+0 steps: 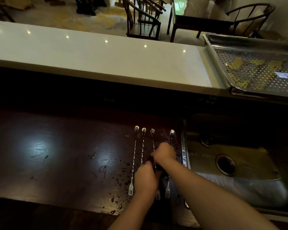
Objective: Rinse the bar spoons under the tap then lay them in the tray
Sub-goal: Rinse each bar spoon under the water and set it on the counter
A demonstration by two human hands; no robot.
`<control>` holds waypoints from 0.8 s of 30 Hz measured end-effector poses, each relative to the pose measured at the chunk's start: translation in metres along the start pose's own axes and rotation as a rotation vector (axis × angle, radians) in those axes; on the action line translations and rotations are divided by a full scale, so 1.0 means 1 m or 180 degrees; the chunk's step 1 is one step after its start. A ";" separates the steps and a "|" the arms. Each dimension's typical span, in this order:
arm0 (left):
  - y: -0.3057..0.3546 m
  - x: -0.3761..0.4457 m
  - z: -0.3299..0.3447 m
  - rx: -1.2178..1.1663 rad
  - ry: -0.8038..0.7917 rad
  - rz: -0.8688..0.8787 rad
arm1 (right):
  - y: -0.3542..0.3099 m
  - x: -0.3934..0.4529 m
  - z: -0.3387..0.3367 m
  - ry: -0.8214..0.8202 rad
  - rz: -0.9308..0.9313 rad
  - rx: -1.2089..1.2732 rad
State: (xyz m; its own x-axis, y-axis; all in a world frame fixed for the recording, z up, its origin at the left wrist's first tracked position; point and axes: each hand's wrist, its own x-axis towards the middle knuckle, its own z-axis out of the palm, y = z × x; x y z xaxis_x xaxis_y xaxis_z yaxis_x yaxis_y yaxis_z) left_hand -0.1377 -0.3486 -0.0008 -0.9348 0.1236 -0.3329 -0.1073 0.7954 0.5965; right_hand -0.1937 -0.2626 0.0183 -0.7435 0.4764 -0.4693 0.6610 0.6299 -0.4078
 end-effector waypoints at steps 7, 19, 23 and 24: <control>0.005 0.008 -0.002 0.0216 -0.0091 -0.0087 | 0.001 -0.001 0.002 -0.0083 0.0168 0.0449; 0.018 0.005 -0.007 0.0150 -0.0198 -0.0081 | 0.013 -0.007 -0.006 0.0216 0.0035 0.0689; 0.034 0.003 -0.010 0.0303 -0.0115 0.0198 | 0.022 -0.006 -0.021 0.0421 0.0034 0.0849; 0.038 0.003 -0.010 0.0366 -0.0104 0.0287 | 0.024 -0.006 -0.026 0.0460 0.0059 0.0898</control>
State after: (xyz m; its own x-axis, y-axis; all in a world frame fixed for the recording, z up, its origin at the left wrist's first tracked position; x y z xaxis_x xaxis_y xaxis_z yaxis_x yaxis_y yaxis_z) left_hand -0.1482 -0.3241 0.0282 -0.9271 0.2153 -0.3067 0.0178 0.8427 0.5380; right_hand -0.1755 -0.2343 0.0315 -0.7243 0.5812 -0.3709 0.6617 0.4348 -0.6108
